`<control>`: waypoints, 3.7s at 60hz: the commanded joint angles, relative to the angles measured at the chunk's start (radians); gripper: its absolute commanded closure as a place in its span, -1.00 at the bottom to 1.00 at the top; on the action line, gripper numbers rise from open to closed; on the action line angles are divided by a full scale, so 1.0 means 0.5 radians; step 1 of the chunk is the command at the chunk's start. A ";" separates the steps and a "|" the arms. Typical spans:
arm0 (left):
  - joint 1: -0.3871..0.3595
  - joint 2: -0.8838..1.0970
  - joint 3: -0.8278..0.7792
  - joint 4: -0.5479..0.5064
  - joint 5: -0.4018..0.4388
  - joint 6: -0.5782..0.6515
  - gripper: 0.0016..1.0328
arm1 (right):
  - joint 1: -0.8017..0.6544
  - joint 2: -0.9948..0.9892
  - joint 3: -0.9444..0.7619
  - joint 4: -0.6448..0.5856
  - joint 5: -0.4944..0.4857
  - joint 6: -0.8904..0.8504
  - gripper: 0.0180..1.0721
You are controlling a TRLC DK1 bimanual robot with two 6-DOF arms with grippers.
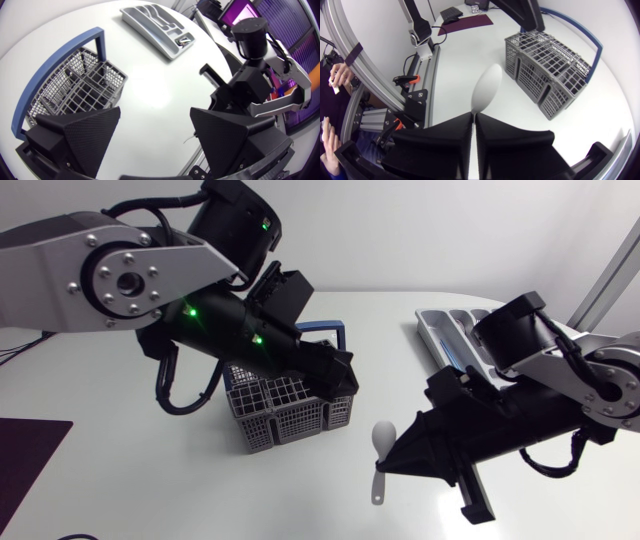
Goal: Unload the cutlery basket into the drawer organizer.
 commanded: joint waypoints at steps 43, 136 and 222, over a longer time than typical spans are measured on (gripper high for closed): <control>0.090 -0.042 -0.181 0.009 -0.674 -0.148 -0.92 | -1.140 0.045 -0.057 0.448 0.906 -0.910 0.89; 0.247 -0.603 -0.786 -0.096 -0.908 -0.077 -0.92 | -1.634 1.294 0.078 2.074 1.839 -1.315 -0.93; 0.707 -0.189 -0.856 0.144 -0.898 -0.037 -0.92 | -0.044 0.702 0.299 0.850 1.735 0.838 -0.90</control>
